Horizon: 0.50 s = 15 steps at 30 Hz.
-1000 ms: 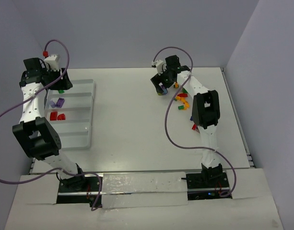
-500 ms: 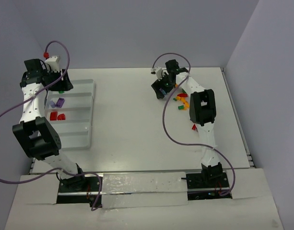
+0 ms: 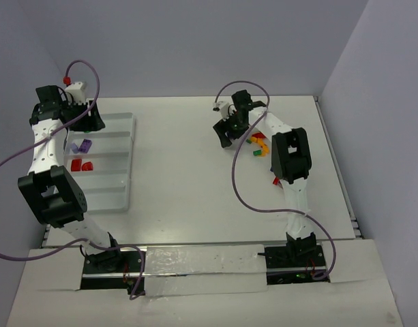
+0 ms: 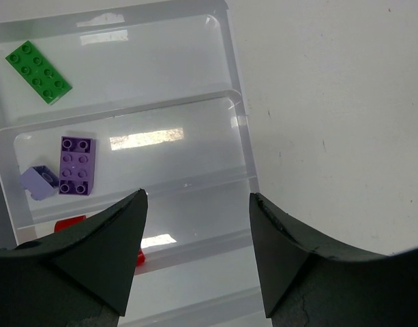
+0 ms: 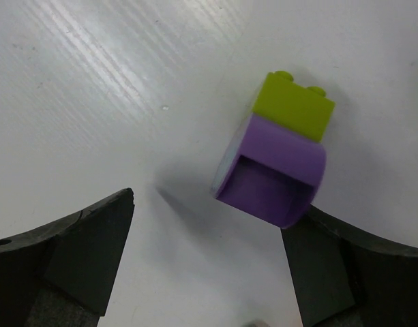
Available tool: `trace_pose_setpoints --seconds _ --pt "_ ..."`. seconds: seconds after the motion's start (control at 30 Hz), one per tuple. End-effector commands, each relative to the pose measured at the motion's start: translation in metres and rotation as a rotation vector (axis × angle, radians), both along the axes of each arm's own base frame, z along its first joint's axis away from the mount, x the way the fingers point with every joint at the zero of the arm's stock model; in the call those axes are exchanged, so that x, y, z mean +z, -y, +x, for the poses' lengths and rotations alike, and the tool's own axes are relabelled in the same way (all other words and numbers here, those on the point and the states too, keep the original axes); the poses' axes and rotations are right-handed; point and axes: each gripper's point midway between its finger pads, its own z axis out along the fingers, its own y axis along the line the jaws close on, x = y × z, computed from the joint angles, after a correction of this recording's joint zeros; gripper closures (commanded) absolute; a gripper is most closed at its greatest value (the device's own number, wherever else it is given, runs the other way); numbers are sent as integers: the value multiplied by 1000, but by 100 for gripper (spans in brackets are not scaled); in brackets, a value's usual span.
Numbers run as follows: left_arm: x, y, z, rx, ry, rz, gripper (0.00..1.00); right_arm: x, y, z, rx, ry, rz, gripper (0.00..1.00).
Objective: Sort the legos into containers by color
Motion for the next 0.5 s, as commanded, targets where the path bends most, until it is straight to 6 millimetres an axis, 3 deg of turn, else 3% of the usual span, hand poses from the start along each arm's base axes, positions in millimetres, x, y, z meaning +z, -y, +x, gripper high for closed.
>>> trace_pose_setpoints --seconds 0.0,0.17,0.3,0.47 --pt "10 4 -1 -15 31 -14 29 34 3 44 -113 147 -17 10" --pt "8 4 -2 -12 27 -17 29 36 5 59 -191 173 -27 26" --pt "9 4 -2 -10 31 -14 29 31 10 59 -198 172 -51 36" --pt "10 4 0 -12 33 -17 29 26 4 46 -155 123 -35 32"
